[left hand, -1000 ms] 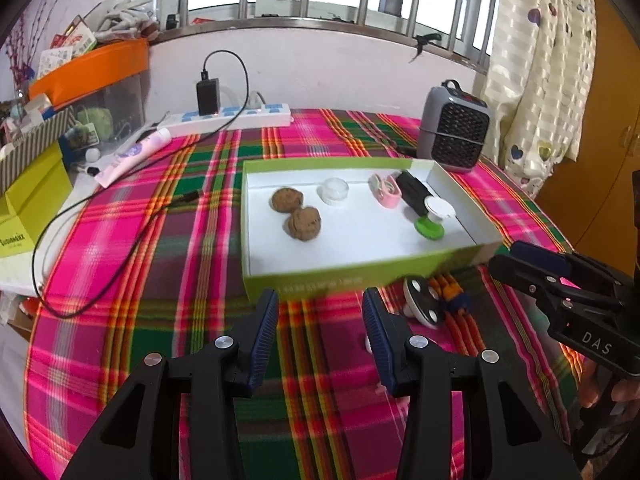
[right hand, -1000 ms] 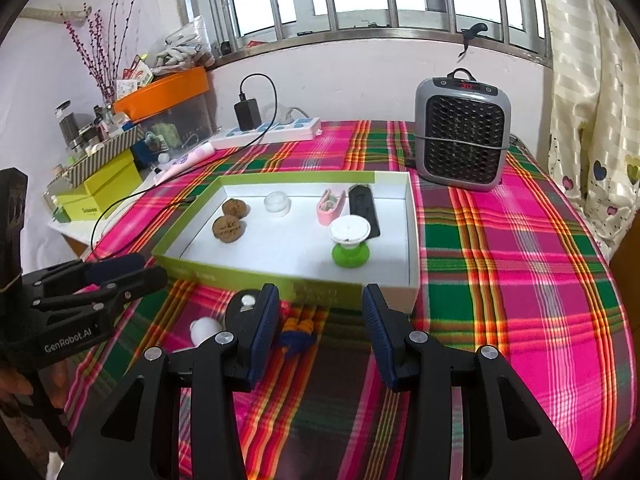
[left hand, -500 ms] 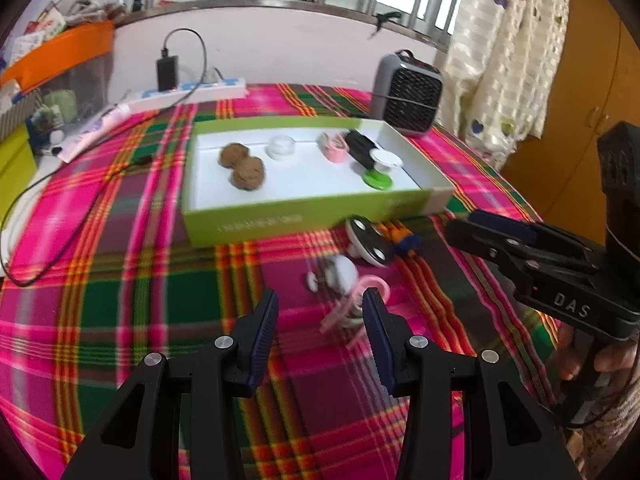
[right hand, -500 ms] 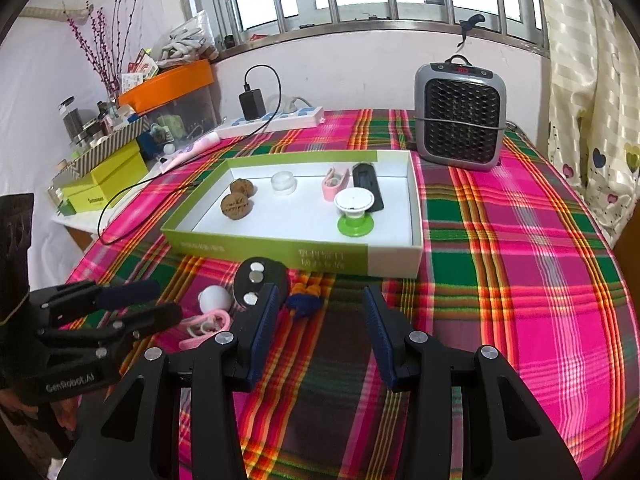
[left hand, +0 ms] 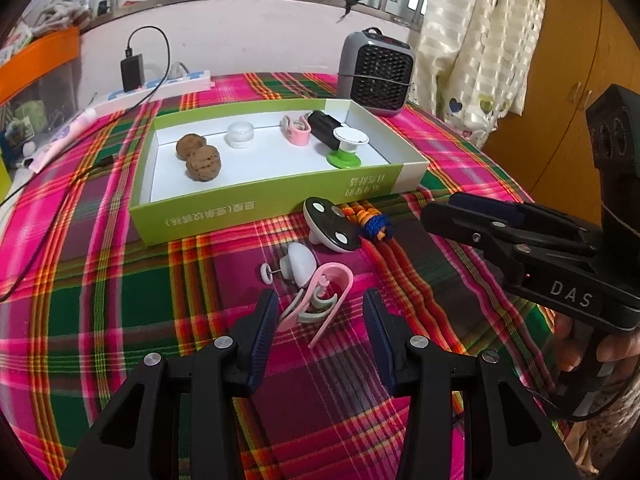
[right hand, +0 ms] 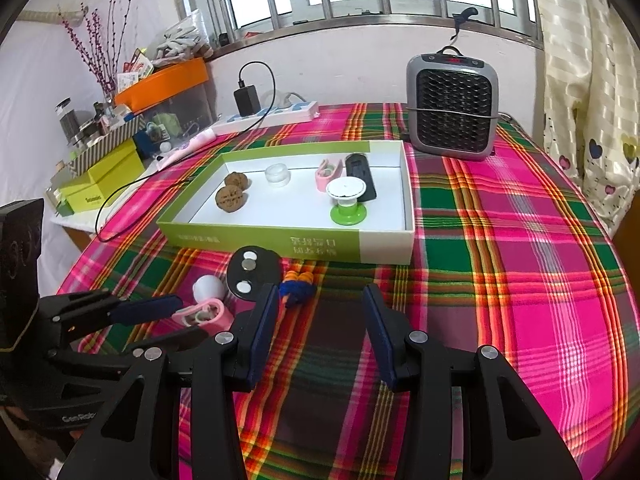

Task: Organize objects
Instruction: 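Close the left tool on the pink clip while the right tool moves to the orange-blue toy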

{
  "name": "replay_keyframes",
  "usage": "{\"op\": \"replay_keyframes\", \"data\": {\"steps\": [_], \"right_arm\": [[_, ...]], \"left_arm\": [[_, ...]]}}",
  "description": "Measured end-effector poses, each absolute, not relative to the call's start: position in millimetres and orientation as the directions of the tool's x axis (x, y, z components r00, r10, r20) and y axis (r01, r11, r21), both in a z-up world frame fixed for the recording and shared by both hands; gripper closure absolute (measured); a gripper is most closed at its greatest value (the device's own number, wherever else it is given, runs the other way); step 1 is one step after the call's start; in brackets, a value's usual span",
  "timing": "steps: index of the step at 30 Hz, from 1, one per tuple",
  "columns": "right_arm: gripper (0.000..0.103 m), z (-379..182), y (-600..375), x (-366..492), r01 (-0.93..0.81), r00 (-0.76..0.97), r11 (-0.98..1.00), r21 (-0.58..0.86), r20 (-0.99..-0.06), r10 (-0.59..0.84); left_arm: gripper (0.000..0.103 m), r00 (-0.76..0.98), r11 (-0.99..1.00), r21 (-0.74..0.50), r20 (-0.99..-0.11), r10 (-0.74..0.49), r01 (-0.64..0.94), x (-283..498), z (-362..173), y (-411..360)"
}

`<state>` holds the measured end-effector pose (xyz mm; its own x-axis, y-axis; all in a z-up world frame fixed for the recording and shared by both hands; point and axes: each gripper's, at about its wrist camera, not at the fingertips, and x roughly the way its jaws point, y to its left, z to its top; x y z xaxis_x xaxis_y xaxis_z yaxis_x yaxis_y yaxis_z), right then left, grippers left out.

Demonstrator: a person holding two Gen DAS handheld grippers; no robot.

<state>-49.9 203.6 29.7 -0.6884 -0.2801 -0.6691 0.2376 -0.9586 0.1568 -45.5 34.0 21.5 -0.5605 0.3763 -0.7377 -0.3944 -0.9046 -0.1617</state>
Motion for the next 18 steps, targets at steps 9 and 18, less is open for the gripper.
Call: {"op": "replay_keyframes", "data": {"steps": [9,18], "right_arm": [[0.058,28.7,205.0,-51.9,0.232,-0.683,-0.96,0.158,-0.676,-0.276],[0.058,27.6,202.7,-52.7,0.236,-0.678,-0.96,0.15,-0.682,-0.273]], "left_arm": [[0.061,-0.552,-0.907,-0.138,-0.753,0.358,-0.399,-53.3,17.4,40.8],[0.072,-0.561,-0.916,-0.126,-0.756,0.338,-0.381,-53.0,17.1,39.5]]}}
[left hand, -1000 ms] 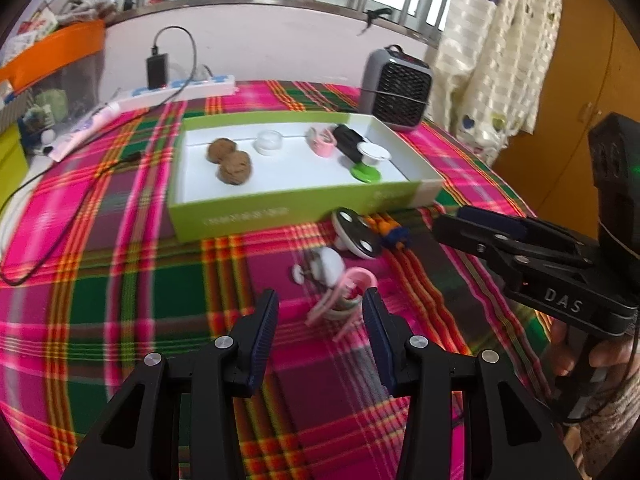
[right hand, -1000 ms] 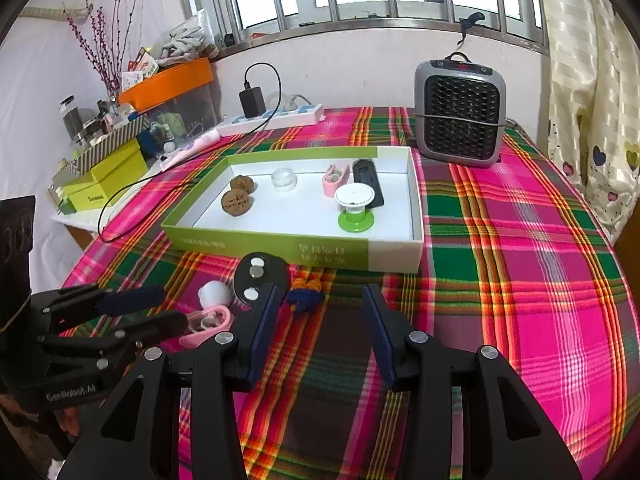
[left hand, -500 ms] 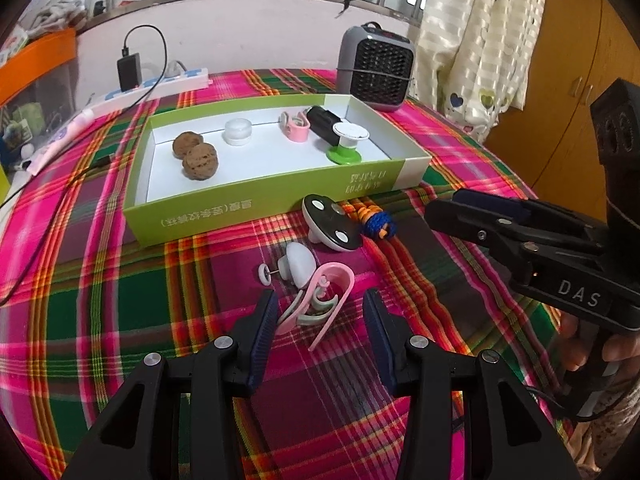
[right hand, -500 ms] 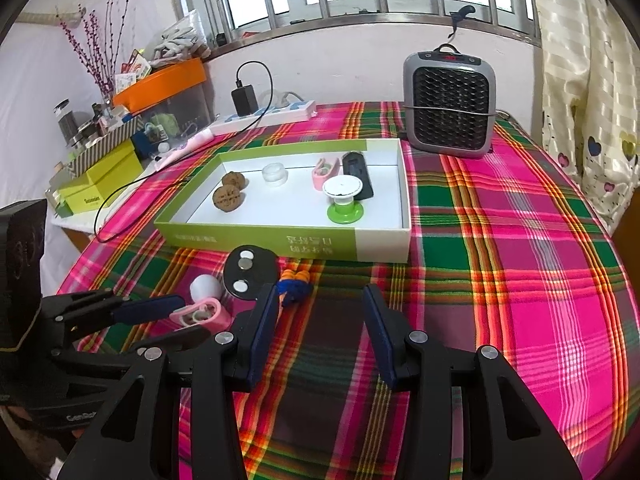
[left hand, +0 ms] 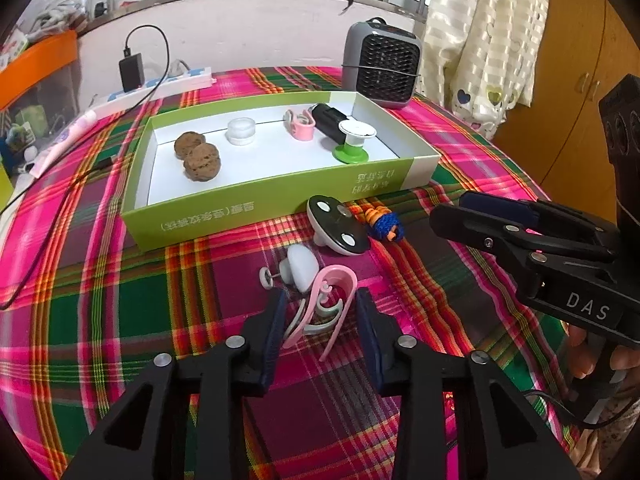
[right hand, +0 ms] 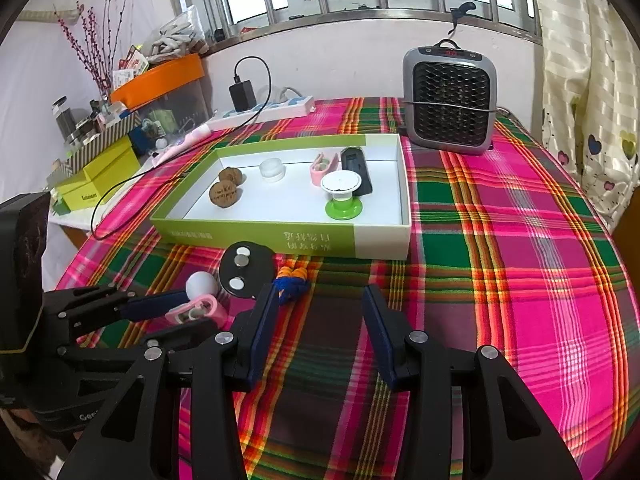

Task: Organize objects
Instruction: 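Close the left tool on the pink clip while the right tool moves to the orange-blue toy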

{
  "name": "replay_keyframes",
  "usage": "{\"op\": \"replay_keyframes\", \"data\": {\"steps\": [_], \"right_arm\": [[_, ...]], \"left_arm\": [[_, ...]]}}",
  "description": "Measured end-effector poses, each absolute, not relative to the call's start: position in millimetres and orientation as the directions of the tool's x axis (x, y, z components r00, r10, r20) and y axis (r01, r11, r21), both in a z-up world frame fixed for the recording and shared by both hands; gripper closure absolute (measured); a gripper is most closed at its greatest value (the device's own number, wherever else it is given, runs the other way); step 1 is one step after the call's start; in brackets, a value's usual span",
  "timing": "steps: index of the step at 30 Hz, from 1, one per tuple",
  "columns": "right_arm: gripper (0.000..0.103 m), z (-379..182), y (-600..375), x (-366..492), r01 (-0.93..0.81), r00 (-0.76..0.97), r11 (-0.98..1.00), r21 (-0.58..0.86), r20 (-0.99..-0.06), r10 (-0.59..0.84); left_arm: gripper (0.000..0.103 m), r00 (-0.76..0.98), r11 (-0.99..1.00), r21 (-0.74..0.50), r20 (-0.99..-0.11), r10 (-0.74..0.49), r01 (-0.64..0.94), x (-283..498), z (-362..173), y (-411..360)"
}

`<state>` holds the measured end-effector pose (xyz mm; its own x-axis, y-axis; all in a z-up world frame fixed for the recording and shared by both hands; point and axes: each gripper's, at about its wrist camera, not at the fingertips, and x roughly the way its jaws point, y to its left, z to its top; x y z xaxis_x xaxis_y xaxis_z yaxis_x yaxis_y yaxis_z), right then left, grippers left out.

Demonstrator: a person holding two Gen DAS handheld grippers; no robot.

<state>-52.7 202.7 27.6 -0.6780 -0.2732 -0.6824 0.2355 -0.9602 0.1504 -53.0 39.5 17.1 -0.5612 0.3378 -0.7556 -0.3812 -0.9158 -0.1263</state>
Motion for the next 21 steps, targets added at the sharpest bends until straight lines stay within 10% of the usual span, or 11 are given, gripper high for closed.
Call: {"op": "replay_keyframes", "data": {"steps": [21], "right_arm": [[0.058,22,185,-59,0.252,-0.649,-0.961,0.117,-0.716,-0.257]], "left_arm": [[0.081,-0.582,-0.937,-0.143,-0.751,0.312,-0.319,-36,16,14]]}}
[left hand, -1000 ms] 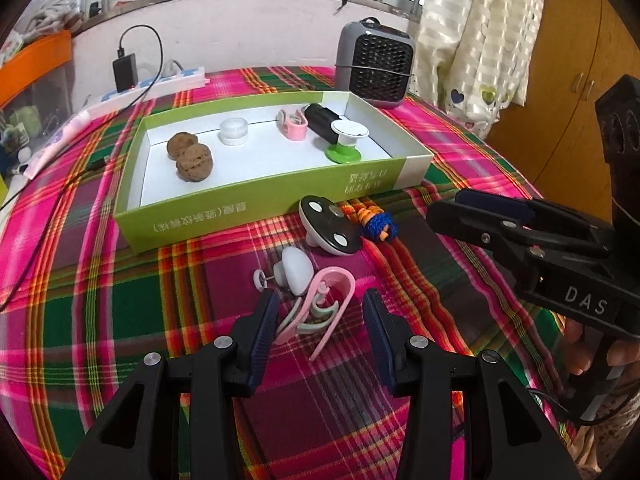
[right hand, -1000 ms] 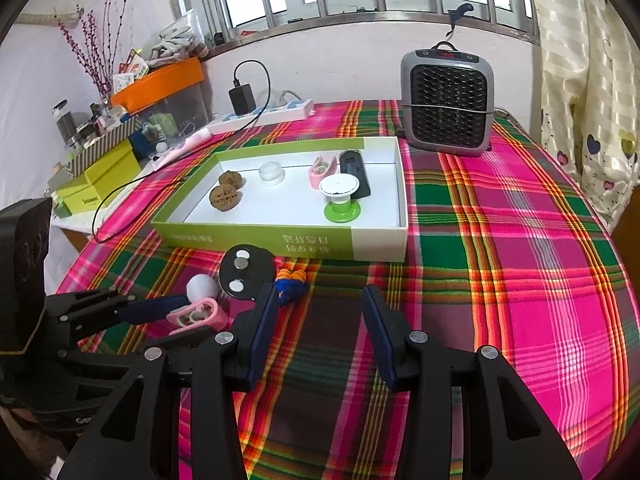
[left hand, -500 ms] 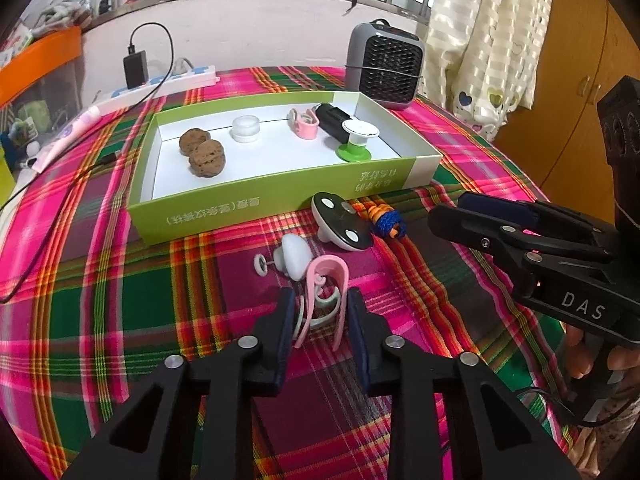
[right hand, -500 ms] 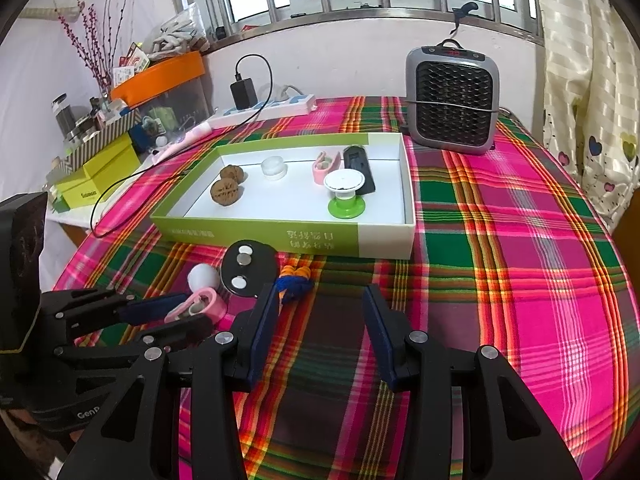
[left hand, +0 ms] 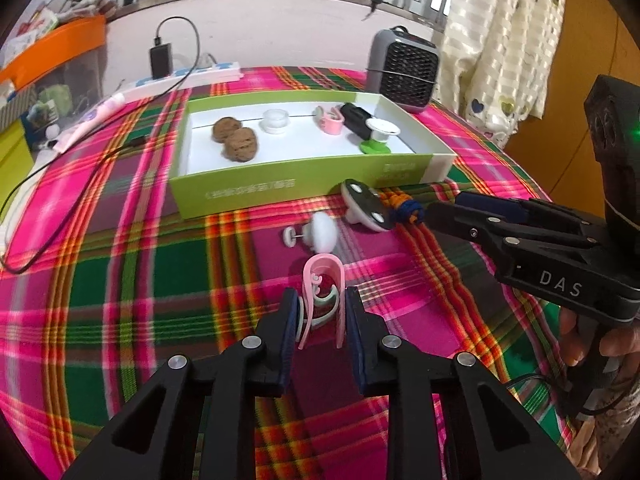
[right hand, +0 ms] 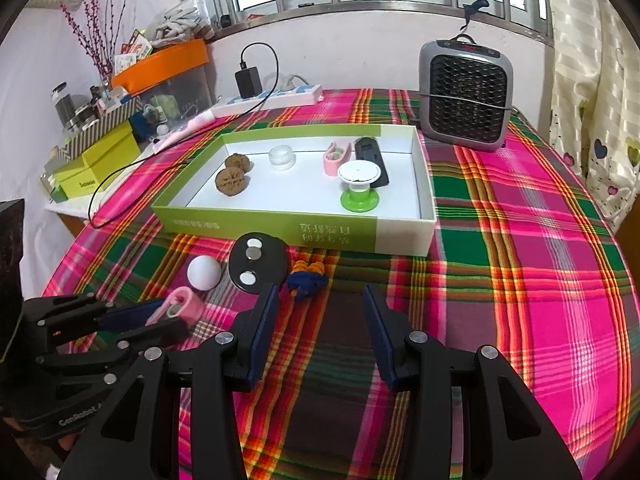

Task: Organize objects
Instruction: 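Close the left tool on the pink clip while the right tool moves to the orange-blue toy, then close the right tool on the orange-blue toy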

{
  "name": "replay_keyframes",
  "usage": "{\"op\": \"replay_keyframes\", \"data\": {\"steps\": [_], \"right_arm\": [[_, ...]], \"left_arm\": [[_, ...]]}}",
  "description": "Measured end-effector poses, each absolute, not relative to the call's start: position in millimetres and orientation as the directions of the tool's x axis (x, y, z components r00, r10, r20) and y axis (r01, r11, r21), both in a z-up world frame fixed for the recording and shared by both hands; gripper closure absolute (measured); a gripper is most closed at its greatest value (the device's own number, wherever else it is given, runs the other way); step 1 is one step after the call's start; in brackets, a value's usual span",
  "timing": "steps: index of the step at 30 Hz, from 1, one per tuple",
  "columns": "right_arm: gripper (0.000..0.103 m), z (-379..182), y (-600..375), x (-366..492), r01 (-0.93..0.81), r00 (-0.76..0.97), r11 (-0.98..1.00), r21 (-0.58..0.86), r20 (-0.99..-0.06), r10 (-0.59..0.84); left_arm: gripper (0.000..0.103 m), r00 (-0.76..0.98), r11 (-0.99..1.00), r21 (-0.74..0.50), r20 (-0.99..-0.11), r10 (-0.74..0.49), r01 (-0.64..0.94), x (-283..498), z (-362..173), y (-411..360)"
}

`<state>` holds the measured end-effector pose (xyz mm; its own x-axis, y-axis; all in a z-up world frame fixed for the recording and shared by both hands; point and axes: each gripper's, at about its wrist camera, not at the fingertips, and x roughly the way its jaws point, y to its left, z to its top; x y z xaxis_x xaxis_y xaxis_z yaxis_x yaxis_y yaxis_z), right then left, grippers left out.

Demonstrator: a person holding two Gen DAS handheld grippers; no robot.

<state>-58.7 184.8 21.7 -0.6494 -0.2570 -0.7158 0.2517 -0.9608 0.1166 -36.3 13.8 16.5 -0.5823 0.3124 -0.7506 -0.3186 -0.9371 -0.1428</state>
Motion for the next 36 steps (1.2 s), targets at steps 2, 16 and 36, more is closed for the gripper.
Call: {"op": "replay_keyframes", "data": {"steps": [2,16,36], "right_arm": [[0.058,20,182,-61,0.253,-0.644,-0.962,0.103,-0.724,-0.248],[0.058,8,172,-82,0.248,-0.598,-0.966,0.066,-0.774,-0.206],[0.08,8,167,-84,0.262,-0.601,-0.964,0.042,-0.775,-0.196]], "left_arm": [[0.081,-0.589,-0.943,-0.137,-0.751,0.298,-0.303,-36,17,11],[0.08,-0.599,-0.956,-0.141,-0.753,0.271,-0.256,-47,16,-1],[0.075,-0.599,-0.957,-0.137,-0.755,0.267,-0.254,-56,16,2]]}}
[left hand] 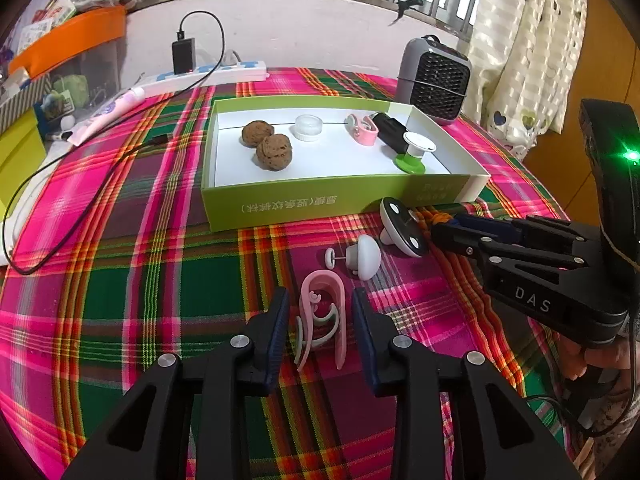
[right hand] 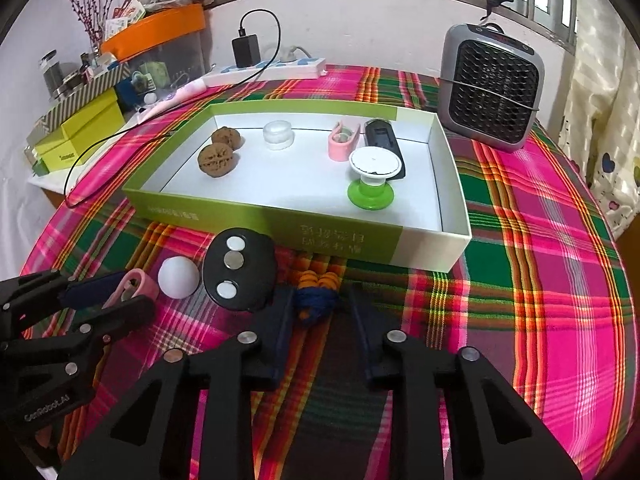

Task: Organize objects
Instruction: 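Close the right tool on the orange-blue toy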

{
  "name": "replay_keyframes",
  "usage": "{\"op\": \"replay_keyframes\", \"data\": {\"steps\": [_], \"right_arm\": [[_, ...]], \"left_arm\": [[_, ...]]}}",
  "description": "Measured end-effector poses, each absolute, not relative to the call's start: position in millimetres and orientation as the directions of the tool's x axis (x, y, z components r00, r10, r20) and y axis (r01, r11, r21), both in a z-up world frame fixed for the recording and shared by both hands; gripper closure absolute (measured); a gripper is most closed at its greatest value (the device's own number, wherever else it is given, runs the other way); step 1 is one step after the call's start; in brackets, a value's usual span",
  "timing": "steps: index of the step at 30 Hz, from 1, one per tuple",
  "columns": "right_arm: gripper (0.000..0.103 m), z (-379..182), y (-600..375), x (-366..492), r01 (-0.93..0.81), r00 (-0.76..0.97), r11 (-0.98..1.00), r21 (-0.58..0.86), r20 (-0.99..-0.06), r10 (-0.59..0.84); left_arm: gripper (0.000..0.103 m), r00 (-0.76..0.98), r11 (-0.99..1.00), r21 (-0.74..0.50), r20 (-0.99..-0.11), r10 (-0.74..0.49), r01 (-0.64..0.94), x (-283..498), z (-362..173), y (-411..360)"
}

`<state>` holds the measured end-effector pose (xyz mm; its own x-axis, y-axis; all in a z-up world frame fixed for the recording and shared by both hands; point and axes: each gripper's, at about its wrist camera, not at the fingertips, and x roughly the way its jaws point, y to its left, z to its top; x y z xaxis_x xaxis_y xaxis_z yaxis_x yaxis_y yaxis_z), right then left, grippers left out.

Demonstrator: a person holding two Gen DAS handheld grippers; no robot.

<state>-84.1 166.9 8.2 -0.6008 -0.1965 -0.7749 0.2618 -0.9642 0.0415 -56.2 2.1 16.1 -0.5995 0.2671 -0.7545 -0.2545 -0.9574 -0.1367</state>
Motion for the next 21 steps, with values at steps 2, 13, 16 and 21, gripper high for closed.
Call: {"op": "replay_keyframes", "data": {"steps": [2,13,16,21], "right_arm": [[0.081,8.1,167.2,-83.6,0.261,-0.601,-0.964,0.042,-0.775,-0.196],[0.082,8.0,166.5,-80.2,0.263,-0.6,-0.964,0.039,-0.776,-0.196],[0.082,7.9,166.2,-78.4,0.262,-0.599,-0.964,0.045,-0.776,-0.199],[0.082,7.8,165.1,-75.6,0.264,-0.598,-0.963,0.05,-0.775,-0.204]], "left_arm": [[0.077,-0.601,-0.959,-0.136,-0.755,0.263,-0.249,-56.5,16.0,1.7],[0.082,-0.609,-0.965,-0.108,-0.758,0.235,-0.238,-55.5,16.2,1.6],[0.082,-0.61,-0.966,-0.101,-0.759,0.229,-0.237,-54.8,16.2,2.9],[0.082,-0.613,-0.969,-0.087,-0.76,0.216,-0.233,-53.4,16.4,5.7]]}}
